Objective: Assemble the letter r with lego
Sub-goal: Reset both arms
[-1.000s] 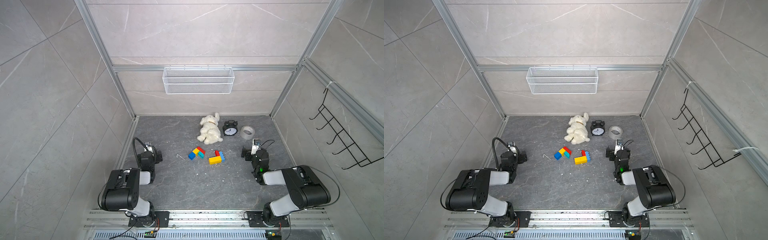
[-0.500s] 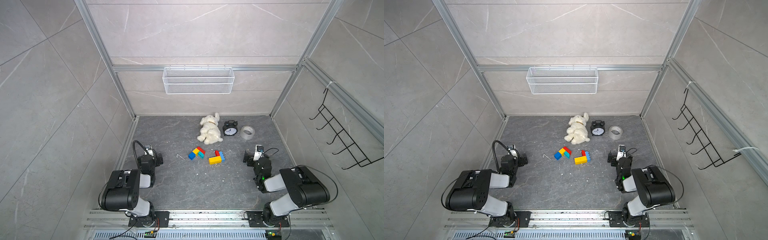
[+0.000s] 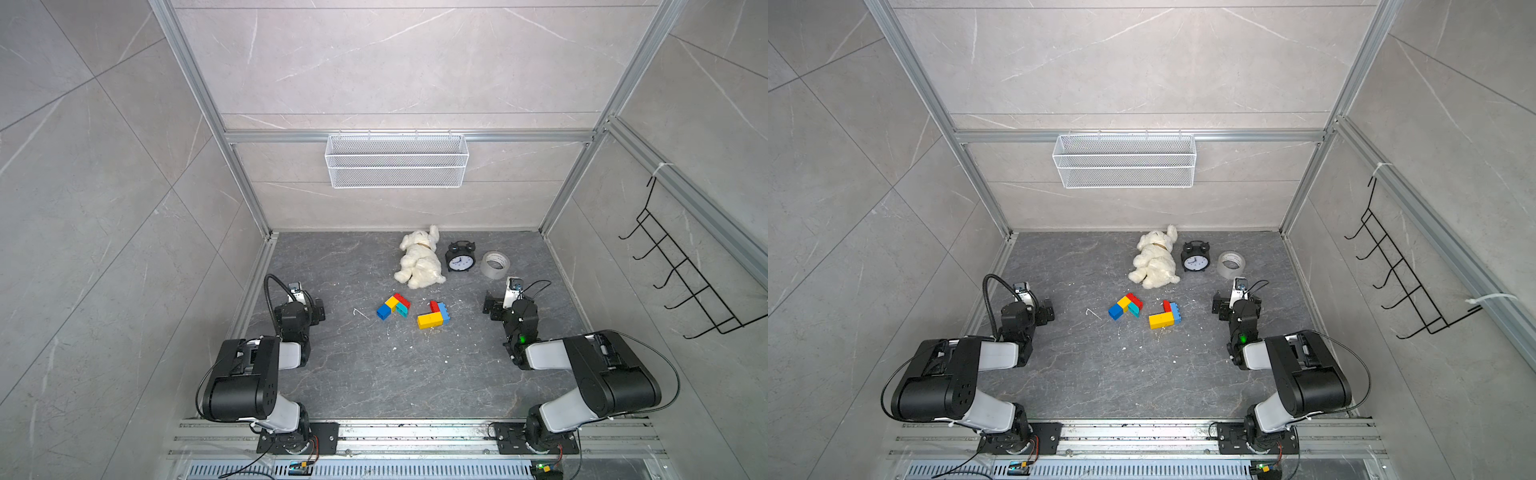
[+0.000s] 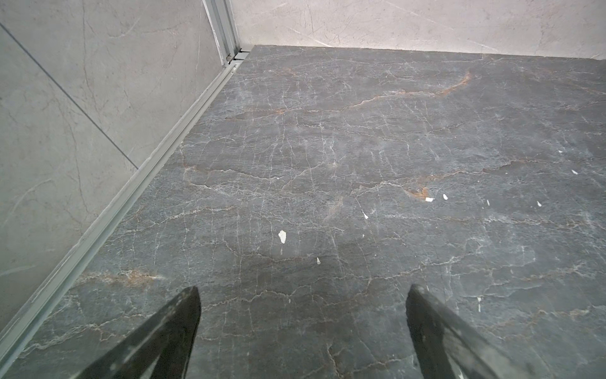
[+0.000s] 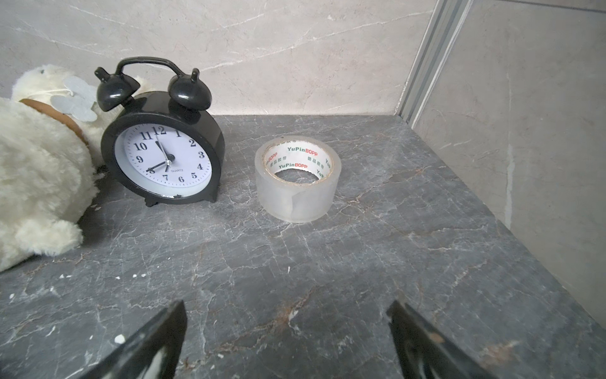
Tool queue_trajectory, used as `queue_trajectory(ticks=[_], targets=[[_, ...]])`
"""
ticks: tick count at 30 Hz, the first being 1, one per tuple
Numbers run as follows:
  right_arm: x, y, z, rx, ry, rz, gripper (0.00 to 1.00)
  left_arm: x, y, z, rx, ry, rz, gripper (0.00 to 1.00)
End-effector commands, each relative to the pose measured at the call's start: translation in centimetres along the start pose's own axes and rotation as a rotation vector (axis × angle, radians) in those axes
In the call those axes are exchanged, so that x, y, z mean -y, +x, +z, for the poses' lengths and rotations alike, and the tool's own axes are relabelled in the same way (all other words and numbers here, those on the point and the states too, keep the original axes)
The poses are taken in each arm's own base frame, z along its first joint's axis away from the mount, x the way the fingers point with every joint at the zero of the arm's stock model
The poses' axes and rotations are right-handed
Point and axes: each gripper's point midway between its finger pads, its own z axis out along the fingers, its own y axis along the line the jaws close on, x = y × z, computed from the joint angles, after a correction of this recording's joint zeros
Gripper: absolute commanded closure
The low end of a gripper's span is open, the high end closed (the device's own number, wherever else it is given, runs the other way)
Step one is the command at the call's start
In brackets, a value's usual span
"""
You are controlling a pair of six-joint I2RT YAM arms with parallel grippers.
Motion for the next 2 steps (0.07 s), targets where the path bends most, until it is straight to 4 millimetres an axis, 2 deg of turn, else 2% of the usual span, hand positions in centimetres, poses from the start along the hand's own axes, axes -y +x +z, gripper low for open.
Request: queue_trajectory(ticks=[1, 2], targets=[[0.07, -0.05, -0.07, -0.004, 0.01, -0.004, 0.01, -0.52, -1.52, 0.05, 0.048, -0.024, -0.023, 0.0], [0.04, -0.04, -0.07, -0.004, 0.009, -0.003, 0.01, -0.54, -1.46, 0.04, 0.047, -0.025, -0.022, 0.0]])
